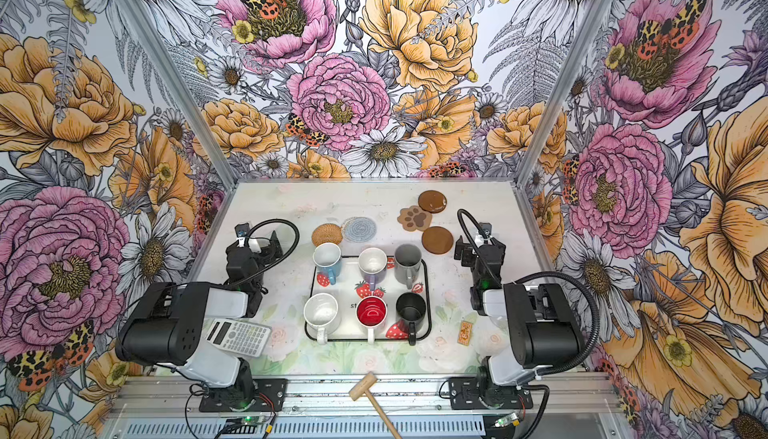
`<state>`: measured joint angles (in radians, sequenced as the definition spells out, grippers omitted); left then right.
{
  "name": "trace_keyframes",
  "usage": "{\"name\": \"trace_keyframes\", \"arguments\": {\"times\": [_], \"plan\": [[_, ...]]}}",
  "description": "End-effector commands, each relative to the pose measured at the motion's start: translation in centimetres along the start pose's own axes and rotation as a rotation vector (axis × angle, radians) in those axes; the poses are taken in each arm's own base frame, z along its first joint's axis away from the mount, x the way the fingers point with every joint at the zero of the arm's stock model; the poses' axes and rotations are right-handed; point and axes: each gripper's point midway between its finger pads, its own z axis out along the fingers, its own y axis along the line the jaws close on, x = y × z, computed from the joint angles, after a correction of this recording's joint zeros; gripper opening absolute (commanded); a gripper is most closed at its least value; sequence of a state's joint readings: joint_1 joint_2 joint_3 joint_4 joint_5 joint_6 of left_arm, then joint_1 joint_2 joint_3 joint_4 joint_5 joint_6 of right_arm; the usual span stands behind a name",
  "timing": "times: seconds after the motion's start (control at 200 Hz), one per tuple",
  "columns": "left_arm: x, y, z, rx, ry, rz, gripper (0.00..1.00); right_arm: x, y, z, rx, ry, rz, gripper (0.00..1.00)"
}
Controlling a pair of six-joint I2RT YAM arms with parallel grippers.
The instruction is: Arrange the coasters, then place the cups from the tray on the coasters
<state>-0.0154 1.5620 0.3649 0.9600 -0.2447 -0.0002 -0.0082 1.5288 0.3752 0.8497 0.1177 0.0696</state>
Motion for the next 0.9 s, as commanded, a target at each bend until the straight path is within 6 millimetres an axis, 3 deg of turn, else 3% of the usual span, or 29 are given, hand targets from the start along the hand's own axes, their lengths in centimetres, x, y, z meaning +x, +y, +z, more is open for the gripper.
{"name": "trace_keyframes", "arguments": {"times": [0.0, 0.896], "plan": [[-0.62, -0.37, -0.02, 0.018, -0.017, -0.009, 0.99, -0.93, -0.02, 0.42, -0.008, -0.023, 0.015, 1.00], [-0.51, -0.43, -0.04, 0.020, -0.015, -0.003, 0.99, -0.99, -0.02, 0.40, -0.008, -0.025, 0.014, 0.98]]}}
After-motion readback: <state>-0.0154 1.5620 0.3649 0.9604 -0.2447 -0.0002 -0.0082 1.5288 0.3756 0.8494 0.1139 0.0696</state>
